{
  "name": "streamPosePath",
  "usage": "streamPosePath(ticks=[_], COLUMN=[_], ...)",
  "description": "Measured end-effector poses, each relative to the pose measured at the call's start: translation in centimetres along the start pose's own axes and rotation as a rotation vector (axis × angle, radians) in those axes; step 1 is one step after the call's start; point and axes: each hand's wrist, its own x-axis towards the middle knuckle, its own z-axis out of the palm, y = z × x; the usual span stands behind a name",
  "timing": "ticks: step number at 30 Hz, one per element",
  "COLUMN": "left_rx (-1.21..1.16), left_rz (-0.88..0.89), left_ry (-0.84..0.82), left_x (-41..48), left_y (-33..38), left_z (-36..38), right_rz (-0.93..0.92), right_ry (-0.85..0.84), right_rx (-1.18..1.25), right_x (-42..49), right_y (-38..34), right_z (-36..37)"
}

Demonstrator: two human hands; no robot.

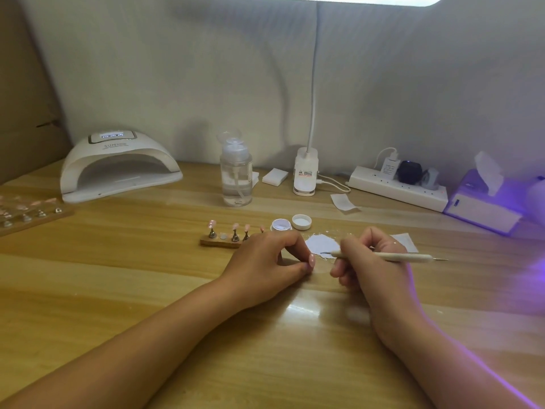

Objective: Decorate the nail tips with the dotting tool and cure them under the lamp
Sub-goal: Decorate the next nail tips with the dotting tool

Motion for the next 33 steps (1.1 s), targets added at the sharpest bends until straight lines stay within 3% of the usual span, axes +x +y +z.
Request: streamPosePath(ticks=[4, 10, 12, 16, 19, 33], left_rx=[-0.025, -0.015, -0.016, -0.011, -0.005, 0.003], left_rz=[-0.019, -0.027, -0.029, -0.02, -0.016, 0.005], left_ry=[0.0, 0.005, 0.006, 0.006, 0.004, -0.009], left_x=[0.0, 0.0, 0.0, -0.1, -0.1, 0.0], left_y=[-0.2, -0.2, -0.2, -0.2, -0.1, -0.2], left_z=[0.0, 0.1, 0.1, 0.0, 0.0, -0.1], right_rz=[0.107, 0.141, 0.102, -0.019, -0.014, 0.014], right_ry=[0.074, -0.073, -0.103, -0.071, -0.086, -0.095], right_rx=[0.288, 0.537, 0.456, 0.05, -0.086, -0.176], right_x=[0.4, 0.1, -0.2, -0.8, -0.7, -0.3], right_y=[-1.4, -3.7, -3.4, -1.3, -0.3, 0.4], right_z=[-0.8, -2.0, -1.8, -0.6, -0.2, 0.0])
